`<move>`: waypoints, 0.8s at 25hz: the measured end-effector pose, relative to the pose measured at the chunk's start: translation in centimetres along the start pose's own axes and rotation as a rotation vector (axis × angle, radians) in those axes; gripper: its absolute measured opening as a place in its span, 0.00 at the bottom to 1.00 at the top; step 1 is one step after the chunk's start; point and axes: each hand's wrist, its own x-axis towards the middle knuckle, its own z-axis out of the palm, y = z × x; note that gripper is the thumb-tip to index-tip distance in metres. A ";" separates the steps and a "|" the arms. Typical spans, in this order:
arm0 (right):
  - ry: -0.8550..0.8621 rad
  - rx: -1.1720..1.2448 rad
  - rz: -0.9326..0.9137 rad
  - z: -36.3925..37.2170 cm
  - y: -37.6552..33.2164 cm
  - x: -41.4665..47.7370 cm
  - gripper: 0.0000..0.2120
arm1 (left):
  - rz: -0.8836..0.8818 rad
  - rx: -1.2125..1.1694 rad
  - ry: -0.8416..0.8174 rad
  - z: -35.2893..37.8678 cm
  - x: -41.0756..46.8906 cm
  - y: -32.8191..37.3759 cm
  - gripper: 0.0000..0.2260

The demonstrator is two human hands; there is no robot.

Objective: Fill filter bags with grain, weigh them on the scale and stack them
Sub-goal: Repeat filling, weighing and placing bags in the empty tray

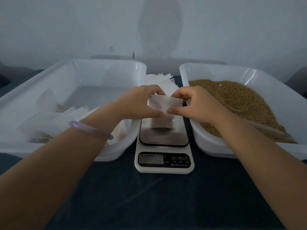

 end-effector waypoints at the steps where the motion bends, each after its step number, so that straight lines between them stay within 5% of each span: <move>1: 0.000 -0.005 0.000 0.0 0.0 0.0 0.10 | 0.004 0.002 0.002 0.0 0.0 0.0 0.16; 12: -0.004 -0.036 -0.067 0.0 -0.2 -0.1 0.06 | 0.005 0.015 0.011 0.1 -0.1 0.5 0.06; 14: 0.059 0.002 -0.088 0.1 -0.4 -0.3 0.03 | 0.008 0.003 0.045 -0.3 -0.2 0.8 0.11; 20: 0.216 0.063 -0.064 -0.3 -0.8 -0.7 0.04 | -0.133 -0.576 0.442 -4.8 -1.0 0.6 0.10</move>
